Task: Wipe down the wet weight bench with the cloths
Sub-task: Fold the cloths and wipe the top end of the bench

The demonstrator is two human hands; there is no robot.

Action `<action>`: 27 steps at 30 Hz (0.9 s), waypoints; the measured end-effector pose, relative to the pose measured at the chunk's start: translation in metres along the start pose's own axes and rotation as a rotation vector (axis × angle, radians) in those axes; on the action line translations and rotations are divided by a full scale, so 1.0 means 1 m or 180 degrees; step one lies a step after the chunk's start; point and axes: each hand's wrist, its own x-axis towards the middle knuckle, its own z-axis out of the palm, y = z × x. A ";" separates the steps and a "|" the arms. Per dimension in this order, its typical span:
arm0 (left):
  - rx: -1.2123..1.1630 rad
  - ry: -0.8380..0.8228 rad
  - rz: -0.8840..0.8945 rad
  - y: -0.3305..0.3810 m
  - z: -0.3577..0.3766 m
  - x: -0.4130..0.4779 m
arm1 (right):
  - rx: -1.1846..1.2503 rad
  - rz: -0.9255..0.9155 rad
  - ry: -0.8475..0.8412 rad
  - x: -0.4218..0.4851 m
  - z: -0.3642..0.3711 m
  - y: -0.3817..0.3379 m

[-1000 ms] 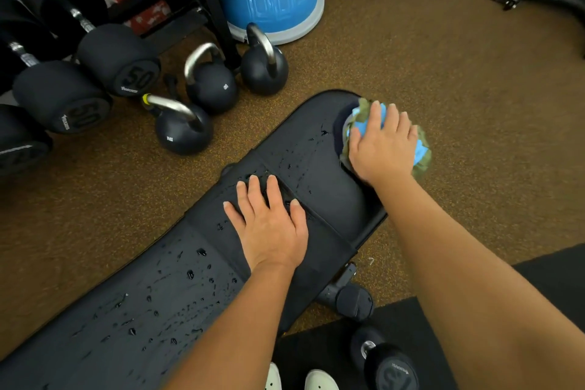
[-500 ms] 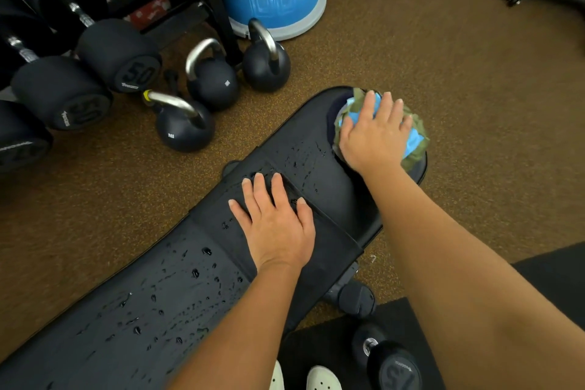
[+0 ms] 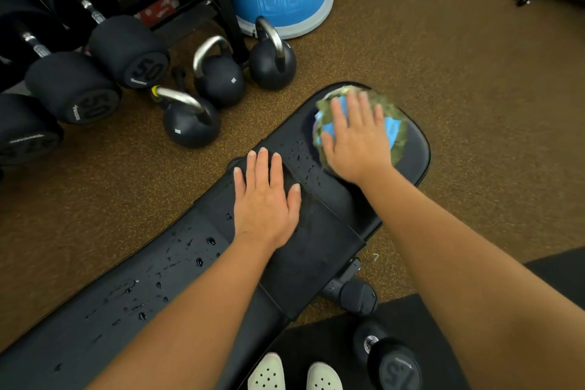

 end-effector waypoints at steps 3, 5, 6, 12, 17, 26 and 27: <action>0.0008 0.0016 0.0171 -0.010 -0.001 0.002 | 0.0011 -0.0376 0.0013 -0.022 0.002 0.019; 0.0014 0.0023 0.0192 -0.012 0.000 0.000 | 0.0052 0.0191 0.0086 -0.014 0.002 0.030; 0.0018 0.0034 0.0170 -0.012 0.000 0.000 | 0.0081 0.0529 0.0069 -0.006 0.000 0.028; 0.0123 0.0037 0.0101 -0.011 0.001 -0.002 | -0.0010 -0.0282 0.0009 -0.009 0.003 -0.017; 0.0135 0.0039 0.0075 -0.010 -0.001 -0.002 | 0.0144 0.0198 0.0341 -0.029 0.008 0.029; 0.0130 -0.0010 0.0055 -0.011 0.000 -0.001 | 0.0108 -0.0509 0.0159 -0.043 0.011 -0.021; 0.0124 -0.0010 0.0063 -0.011 0.000 -0.001 | 0.0114 -0.0413 0.0156 -0.049 0.012 -0.011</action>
